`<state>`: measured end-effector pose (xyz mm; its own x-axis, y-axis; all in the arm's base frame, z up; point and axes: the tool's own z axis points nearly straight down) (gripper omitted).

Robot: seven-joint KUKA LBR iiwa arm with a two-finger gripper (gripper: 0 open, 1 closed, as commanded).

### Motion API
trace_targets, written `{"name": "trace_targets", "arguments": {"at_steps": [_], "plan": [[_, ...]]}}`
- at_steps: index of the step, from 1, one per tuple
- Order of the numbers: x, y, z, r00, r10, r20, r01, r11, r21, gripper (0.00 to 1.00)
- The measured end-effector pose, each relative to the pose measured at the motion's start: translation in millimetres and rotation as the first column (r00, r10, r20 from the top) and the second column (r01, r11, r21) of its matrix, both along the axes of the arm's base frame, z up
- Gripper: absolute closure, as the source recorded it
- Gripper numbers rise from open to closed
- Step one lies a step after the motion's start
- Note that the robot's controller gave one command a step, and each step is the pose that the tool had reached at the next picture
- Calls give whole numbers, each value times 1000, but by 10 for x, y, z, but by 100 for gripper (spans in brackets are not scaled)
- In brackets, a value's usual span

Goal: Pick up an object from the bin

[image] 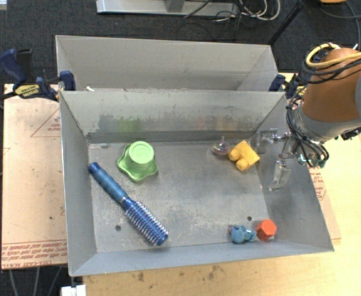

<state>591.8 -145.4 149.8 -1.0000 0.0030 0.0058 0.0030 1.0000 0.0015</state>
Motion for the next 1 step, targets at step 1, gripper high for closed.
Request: {"name": "trace_targets", "arguments": {"at_steps": [1], "plan": [[370, 617, -718, 986, -167, 8, 167, 986, 3, 0]]}}
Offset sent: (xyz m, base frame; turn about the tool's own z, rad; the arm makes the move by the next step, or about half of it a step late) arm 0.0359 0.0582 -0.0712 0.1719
